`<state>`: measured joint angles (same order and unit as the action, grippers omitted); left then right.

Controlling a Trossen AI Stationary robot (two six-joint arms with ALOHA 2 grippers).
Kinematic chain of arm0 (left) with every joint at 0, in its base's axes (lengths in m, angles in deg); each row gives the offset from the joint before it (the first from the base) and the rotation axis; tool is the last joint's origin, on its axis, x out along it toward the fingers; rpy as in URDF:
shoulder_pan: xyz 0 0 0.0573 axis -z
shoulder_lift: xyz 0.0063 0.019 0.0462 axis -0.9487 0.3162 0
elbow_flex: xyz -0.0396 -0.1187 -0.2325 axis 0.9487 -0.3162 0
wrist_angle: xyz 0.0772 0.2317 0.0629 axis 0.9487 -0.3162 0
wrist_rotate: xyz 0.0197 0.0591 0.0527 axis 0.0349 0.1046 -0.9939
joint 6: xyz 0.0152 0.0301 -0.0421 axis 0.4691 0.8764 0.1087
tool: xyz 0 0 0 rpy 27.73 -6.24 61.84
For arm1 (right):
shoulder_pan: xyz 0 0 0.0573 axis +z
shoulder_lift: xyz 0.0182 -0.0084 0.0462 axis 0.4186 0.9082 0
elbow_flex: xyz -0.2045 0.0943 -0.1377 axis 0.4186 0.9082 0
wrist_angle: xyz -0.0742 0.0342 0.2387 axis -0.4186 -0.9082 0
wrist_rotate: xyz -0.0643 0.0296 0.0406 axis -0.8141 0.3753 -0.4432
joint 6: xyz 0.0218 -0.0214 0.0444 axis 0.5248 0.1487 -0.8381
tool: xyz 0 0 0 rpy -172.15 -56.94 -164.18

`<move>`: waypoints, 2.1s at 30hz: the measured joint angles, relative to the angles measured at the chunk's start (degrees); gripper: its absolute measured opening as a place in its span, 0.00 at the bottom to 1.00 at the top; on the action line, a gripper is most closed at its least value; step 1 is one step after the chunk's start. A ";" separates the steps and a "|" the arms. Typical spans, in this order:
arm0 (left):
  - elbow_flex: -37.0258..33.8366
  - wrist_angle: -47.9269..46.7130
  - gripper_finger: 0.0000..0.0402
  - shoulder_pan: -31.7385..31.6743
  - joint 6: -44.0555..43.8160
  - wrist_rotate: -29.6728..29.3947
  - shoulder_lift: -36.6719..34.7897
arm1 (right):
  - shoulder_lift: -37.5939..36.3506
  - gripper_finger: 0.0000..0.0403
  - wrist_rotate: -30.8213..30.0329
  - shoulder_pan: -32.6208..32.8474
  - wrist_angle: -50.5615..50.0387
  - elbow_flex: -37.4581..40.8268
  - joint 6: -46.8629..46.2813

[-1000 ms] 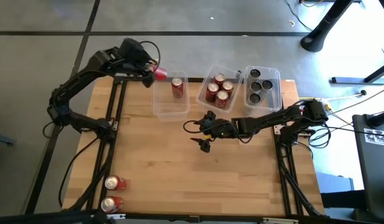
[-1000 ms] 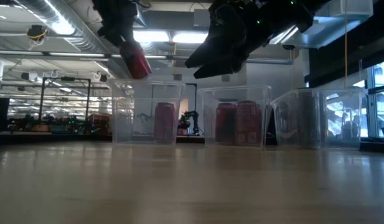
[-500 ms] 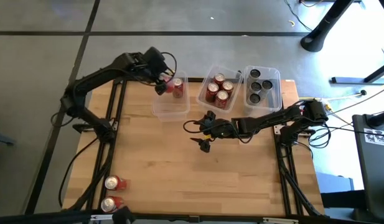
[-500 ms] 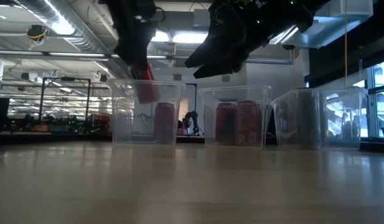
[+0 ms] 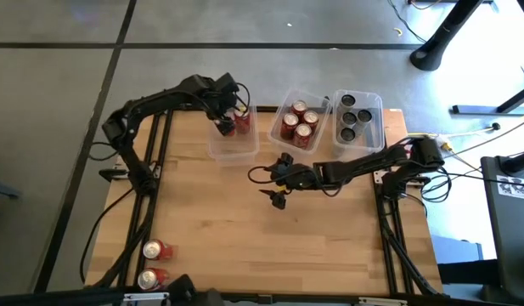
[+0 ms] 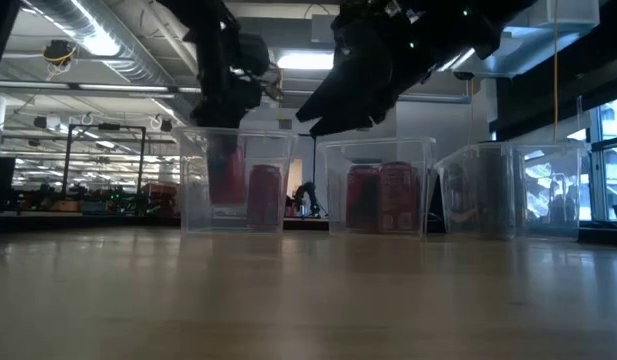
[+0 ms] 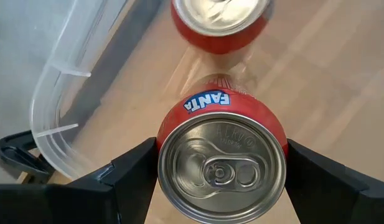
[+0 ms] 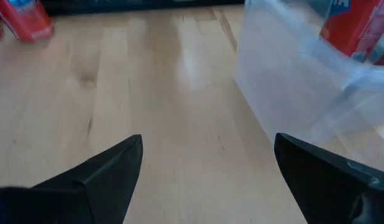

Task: Sort soda cans
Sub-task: Put the top orange soda can into the left transparent bin

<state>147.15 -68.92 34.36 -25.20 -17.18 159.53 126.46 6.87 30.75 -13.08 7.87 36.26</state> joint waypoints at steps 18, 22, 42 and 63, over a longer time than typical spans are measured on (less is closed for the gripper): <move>0.00 2.98 0.72 -0.72 0.03 -0.90 5.17 | 1.39 0.89 0.04 0.00 1.49 0.00 -0.44; 0.00 2.79 0.72 -0.71 1.24 -3.19 5.26 | 1.39 0.89 0.99 0.00 1.37 0.02 -0.45; 0.00 3.08 0.90 -0.99 1.91 -3.27 5.24 | 1.39 0.89 2.69 0.02 1.29 0.07 -0.46; 0.00 -1.81 0.90 8.68 1.16 -2.92 -17.02 | 1.43 0.89 2.99 0.01 1.42 0.09 -0.46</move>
<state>147.15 -70.73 43.04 -24.03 -20.11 142.51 127.89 9.86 30.76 -11.66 7.96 35.80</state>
